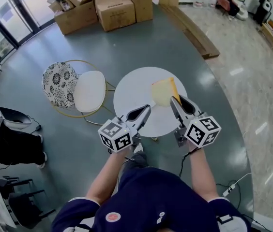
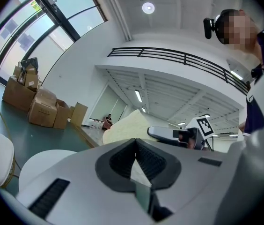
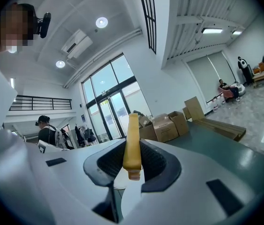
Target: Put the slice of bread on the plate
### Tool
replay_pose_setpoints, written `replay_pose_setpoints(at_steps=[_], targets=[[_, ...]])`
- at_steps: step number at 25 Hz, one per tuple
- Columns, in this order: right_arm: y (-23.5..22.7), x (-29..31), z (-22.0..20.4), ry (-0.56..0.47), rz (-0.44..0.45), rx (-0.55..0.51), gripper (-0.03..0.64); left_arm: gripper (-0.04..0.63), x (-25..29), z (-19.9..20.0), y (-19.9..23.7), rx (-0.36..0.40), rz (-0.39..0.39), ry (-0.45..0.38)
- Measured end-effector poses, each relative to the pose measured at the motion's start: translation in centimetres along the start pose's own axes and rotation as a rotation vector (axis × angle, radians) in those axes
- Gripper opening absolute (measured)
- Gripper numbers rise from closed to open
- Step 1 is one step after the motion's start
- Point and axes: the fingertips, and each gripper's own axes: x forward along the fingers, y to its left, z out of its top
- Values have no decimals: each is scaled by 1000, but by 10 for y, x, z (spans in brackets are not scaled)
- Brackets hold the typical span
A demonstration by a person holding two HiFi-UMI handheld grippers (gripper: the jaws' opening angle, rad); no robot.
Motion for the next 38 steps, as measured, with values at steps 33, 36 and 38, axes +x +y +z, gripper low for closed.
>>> replay_pose_setpoints(at_steps=[33,36,38], targets=[[-55,106,-10,131,26,55,91,6,47,11,97,-47,58,66],[-55,115,-20,161,67,66,91,6,46,10,102,-43,98,63],[-56,120,-25,177,90,71,91,6,46,8,105,-42,122,64]])
